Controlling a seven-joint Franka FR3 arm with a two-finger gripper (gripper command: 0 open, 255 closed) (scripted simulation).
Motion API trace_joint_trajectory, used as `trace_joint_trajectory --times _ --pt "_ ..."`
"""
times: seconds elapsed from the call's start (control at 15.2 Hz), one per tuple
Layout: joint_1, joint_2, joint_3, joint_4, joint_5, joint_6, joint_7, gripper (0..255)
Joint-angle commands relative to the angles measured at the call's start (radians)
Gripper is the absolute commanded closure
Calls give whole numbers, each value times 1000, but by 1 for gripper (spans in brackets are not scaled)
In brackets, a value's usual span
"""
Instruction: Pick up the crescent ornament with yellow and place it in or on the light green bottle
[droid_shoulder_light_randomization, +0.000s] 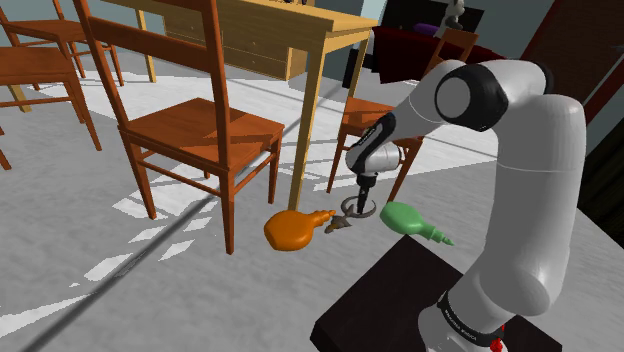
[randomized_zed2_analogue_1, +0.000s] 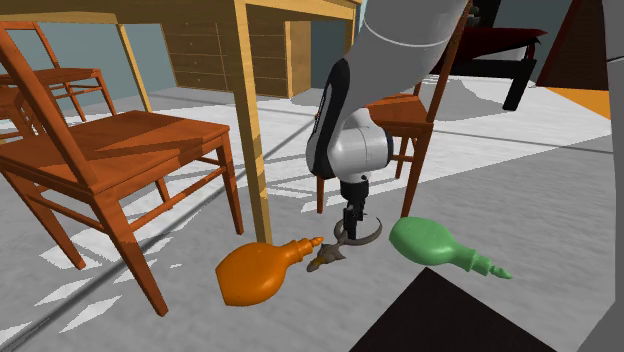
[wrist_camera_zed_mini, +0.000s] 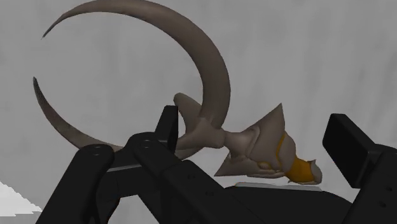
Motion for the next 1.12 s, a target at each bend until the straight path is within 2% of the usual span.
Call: trace_joint_trajectory --times 0.0,0.13,0.59,1.06 --pt "-33 79 26 51 21 16 -52 0" --pt "-56 142 48 99 32 25 -81 0" --pt "-84 223 81 109 62 95 -102 0" --pt "-86 229 84 111 64 101 -104 0"
